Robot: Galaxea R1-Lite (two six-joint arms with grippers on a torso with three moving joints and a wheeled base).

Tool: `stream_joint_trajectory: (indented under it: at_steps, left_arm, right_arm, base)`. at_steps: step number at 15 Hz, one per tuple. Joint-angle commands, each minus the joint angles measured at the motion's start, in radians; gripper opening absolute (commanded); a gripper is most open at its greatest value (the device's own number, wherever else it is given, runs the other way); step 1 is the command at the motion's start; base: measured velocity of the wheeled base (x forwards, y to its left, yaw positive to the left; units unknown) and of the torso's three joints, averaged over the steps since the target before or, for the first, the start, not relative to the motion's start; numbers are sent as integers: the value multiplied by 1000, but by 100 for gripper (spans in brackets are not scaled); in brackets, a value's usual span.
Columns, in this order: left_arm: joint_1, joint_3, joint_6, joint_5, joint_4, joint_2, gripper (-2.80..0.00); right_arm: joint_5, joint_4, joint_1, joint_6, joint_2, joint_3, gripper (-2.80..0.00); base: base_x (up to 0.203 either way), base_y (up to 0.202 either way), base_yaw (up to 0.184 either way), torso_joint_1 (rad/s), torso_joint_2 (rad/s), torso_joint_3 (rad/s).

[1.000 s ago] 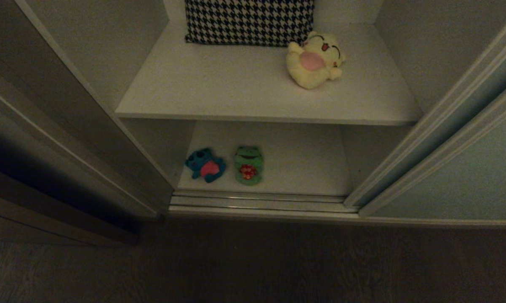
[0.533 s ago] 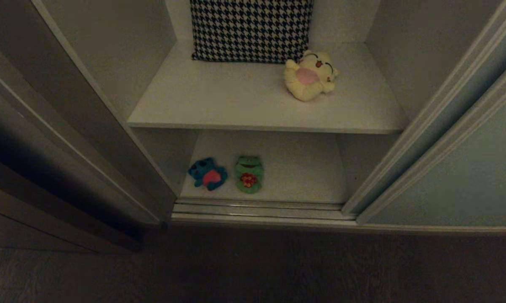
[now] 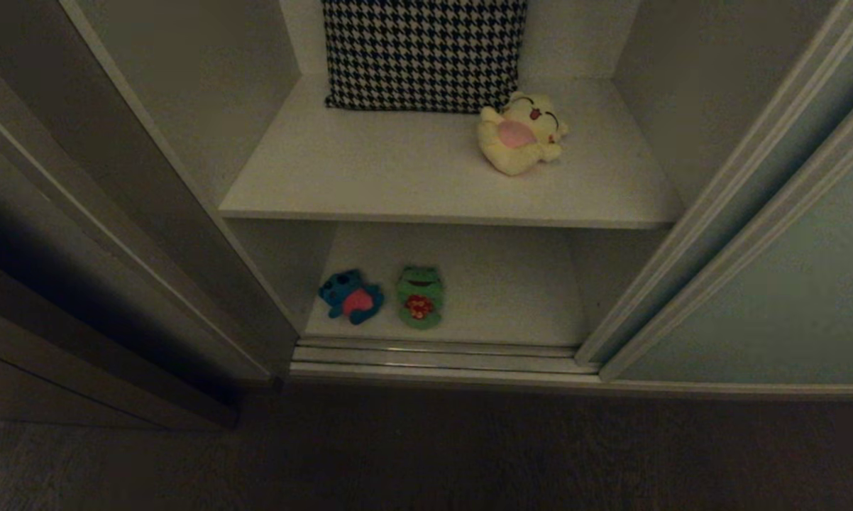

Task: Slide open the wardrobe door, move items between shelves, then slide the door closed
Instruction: Place the pink doll on the lower shelf

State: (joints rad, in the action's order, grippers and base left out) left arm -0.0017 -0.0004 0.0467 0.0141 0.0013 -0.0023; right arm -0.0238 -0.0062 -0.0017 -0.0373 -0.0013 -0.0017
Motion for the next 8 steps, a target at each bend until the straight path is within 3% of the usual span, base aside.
stream_joint_trajectory:
  at_steps: [1, 8]
  left_arm:
    - [0, -1, -5, 1, -3, 2, -280]
    - [0, 0, 2, 9, -4, 2, -280]
  right_arm:
    - [-1, 0, 0, -1, 0, 0, -280]
    - [-1, -1, 0, 1, 0, 0, -280]
  base:
    - [0, 0, 0, 0, 0, 0]
    - [0, 0, 0, 0, 0, 0]
